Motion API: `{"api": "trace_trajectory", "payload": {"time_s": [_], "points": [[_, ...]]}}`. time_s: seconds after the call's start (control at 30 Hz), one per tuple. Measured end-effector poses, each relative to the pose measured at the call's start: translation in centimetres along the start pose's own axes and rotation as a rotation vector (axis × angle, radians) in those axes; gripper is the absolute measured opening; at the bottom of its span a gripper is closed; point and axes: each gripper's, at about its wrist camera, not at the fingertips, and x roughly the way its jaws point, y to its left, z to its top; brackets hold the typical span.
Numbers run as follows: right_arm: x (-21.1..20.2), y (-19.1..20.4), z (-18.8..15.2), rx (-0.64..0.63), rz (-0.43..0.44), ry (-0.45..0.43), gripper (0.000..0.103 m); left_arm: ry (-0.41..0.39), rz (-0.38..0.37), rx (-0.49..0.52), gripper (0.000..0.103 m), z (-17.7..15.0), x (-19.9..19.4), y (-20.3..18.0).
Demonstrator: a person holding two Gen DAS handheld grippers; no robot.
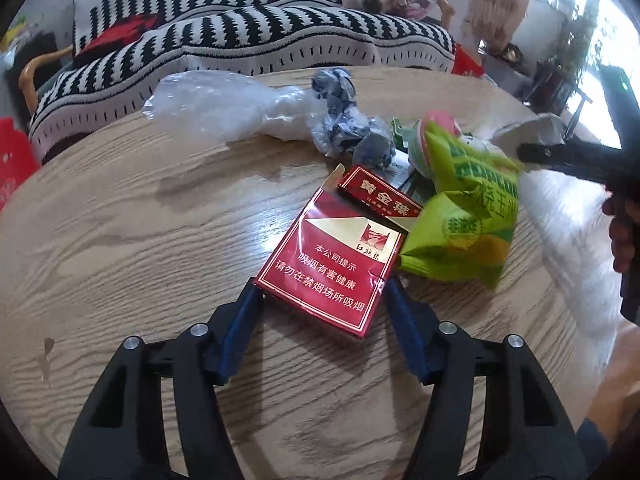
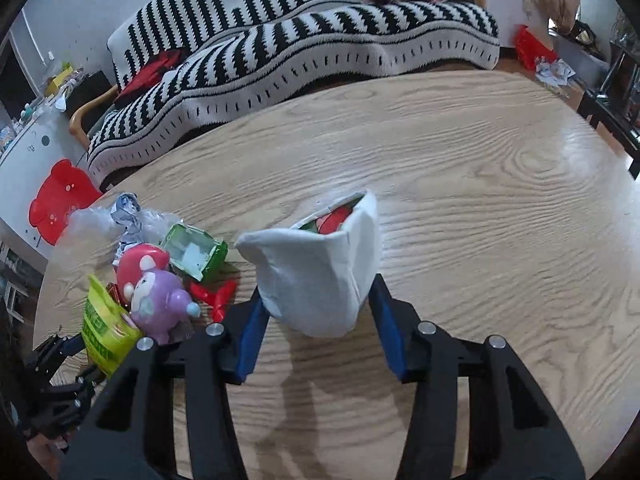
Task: Collect trash
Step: 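Grasp the red cigarette pack with the left tool while the right tool grasps the white paper cup, then carry the cigarette pack and paper cup over the bin with both tools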
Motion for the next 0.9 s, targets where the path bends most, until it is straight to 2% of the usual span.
{"api": "trace_trajectory", "payload": {"time_s": [0.27, 0.4, 0.57, 0.7, 0.8, 0.9], "points": [[-3.2, -2.9, -1.2, 0.051, -0.035, -0.026, 0.049, -0.056, 0.055, -0.048, 0.059, -0.3, -2.1, 1.9], [-4.7, -3.8, -1.9, 0.061, -0.05, -0.044, 0.049, -0.074, 0.048, -0.091, 0.059, -0.6, -3.3, 3.2], [-5.9, -3.8, -3.0, 0.042, -0.092, -0.059, 0.049, -0.082, 0.053, -0.087, 0.059, -0.8, -4.7, 2.8], [-6.8, -4.2, -4.1, 0.052, -0.094, -0.06, 0.049, -0.108, 0.03, -0.081, 0.059, -0.6, -6.5, 1.2], [-8.5, -4.9, -4.5, 0.053, -0.107, -0.087, 0.049, -0.135, 0.093, 0.005, 0.059, -0.5, -7.7, -1.6], [-11.8, -6.9, -5.6, 0.062, -0.132, -0.125, 0.049, -0.153, 0.086, 0.062, 0.059, -0.4, -8.6, -4.3]]}}
